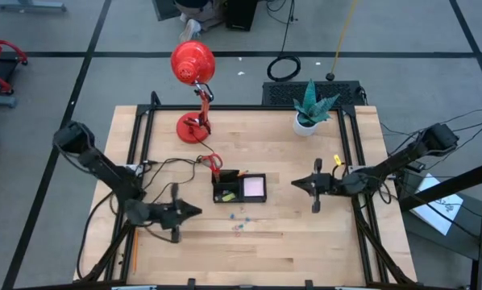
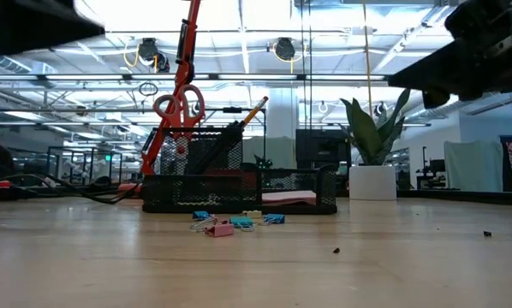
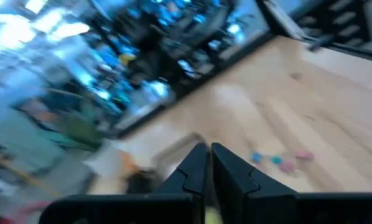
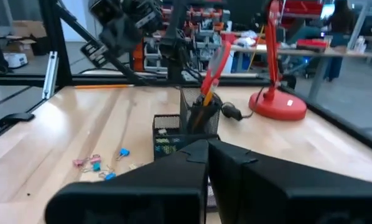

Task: Pick and place office supplies into organizer
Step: Put the pink binder clip into the black desk organizer

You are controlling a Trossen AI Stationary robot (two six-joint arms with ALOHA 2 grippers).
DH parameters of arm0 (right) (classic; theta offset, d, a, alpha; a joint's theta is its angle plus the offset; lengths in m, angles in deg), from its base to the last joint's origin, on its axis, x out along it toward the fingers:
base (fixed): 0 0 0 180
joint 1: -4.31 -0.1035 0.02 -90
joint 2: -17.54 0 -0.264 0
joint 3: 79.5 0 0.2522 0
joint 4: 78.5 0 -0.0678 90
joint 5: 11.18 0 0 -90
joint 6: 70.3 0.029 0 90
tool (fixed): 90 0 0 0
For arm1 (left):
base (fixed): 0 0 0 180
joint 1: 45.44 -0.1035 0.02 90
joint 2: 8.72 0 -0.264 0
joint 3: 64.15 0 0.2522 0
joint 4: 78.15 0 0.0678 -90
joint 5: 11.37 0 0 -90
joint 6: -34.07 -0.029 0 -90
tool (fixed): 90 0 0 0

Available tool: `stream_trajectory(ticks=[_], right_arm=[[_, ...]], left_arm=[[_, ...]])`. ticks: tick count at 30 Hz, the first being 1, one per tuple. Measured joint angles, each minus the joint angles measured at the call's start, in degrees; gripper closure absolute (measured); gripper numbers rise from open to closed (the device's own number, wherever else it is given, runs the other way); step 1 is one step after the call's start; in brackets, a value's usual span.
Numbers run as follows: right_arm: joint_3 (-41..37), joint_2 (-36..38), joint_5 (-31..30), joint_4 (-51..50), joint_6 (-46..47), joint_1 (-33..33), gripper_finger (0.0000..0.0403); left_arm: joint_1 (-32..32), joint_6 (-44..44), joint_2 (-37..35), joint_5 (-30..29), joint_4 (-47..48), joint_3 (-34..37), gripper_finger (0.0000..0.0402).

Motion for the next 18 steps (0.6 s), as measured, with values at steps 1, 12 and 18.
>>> stream_trajectory(ticks=[1, 12, 18], right_arm=[[0.0, 1.4, -0.1, -0.8, -0.9, -0.2, 0.0403], [0.0, 20.7, 10.2, -12.2, -6.3, 4.8, 0.0403], [0.0, 27.8, 11.4, -21.6, -3.7, 5.4, 0.0403]], left_arm=[[1.3, -2.4, -2.3, -2.4, 0.1, 0.0, 0.0371], [-7.3, -5.3, -32.0, 9.7, 21.8, 0.0, 0.0393], [-6.0, -7.8, -43.7, 11.8, 26.4, 0.0, 0.0391]])
